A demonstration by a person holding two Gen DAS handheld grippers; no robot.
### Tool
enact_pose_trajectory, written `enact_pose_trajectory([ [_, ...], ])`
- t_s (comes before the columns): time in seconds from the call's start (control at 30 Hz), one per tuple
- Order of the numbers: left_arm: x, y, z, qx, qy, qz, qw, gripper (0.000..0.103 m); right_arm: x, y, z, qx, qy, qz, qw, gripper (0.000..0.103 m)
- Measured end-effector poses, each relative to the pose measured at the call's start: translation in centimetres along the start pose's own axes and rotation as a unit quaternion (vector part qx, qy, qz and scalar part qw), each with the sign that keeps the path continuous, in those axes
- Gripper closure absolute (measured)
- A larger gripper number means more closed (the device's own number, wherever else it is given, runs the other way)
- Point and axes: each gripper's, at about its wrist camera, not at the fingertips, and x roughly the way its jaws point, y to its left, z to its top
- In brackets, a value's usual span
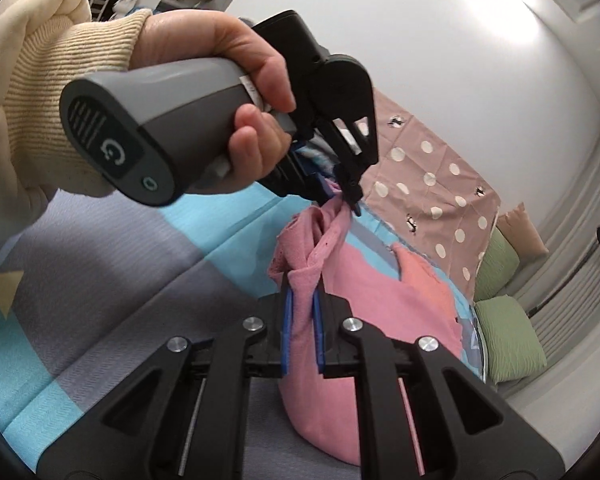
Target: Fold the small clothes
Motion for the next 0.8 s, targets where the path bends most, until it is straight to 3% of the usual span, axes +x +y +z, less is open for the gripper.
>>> enact_pose_trajectory([
  [0.23, 3.8, -7.8, -0.5, 0.063, 0.017, -0.011, 0.9978, 0.095, -1.5, -5.6, -1.5, 0.065, -0.011, -0.047, 0.997, 0.094],
  [0.4, 7.0, -13.3, -1.6, 0.128, 0.034, -0.022, 0.9909, 0.097, -1.2, -11.2, -4.1, 0.152, 0.013, -0.031, 0.988, 0.094],
  [0.47, 7.8, -13.2, -2.1, 0.125, 0.048, -0.027, 0.9906, 0.097, -0.9, -13.0, -5.4, 0.183, 0.027, -0.005, 0.983, 0.095],
  [0.53, 8.2, -12.3, -2.1, 0.113, 0.052, -0.013, 0.9922, 0.095, -1.0, -12.8, -5.9, 0.176, 0.029, 0.002, 0.984, 0.095],
  [0.7, 7.1, -7.7, -2.6, 0.089, 0.046, 0.056, 0.9933, 0.065, -1.3, -10.2, -6.1, 0.128, 0.025, 0.009, 0.991, 0.095],
  [0.8, 6.0, -4.9, -2.8, 0.059, 0.05, 0.061, 0.9951, 0.063, -1.2, -8.8, -5.6, 0.119, 0.024, 0.022, 0.992, 0.095],
])
